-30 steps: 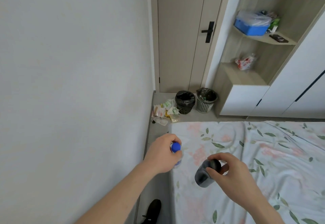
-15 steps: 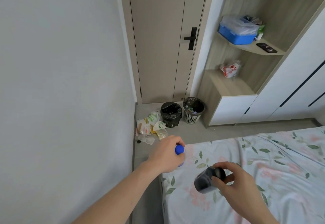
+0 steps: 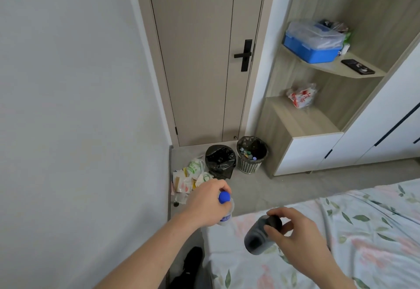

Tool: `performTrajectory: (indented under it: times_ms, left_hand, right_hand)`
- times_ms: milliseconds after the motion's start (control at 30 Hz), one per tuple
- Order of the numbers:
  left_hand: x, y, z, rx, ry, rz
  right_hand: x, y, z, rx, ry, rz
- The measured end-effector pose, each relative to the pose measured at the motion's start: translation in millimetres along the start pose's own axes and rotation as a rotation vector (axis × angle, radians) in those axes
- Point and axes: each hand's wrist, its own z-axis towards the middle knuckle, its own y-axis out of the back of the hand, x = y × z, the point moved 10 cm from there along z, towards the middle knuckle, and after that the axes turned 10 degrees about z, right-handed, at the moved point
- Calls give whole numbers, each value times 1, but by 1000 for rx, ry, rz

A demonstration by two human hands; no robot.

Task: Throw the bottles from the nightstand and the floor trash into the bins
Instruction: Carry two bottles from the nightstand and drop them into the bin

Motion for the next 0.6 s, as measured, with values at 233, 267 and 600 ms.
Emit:
performTrajectory:
  times_ms: [233,267,600]
  left_hand:
    - [26,3,145,151,-83,54]
    - [31,7,163,174,-94,65]
    - [50,30,277,231,-140,132]
  right_hand:
    - [5,-35,126,-46,-111,56]
    - [10,-37,141,-57,-127,61]
    - [27,-15,232,-171,-148,68]
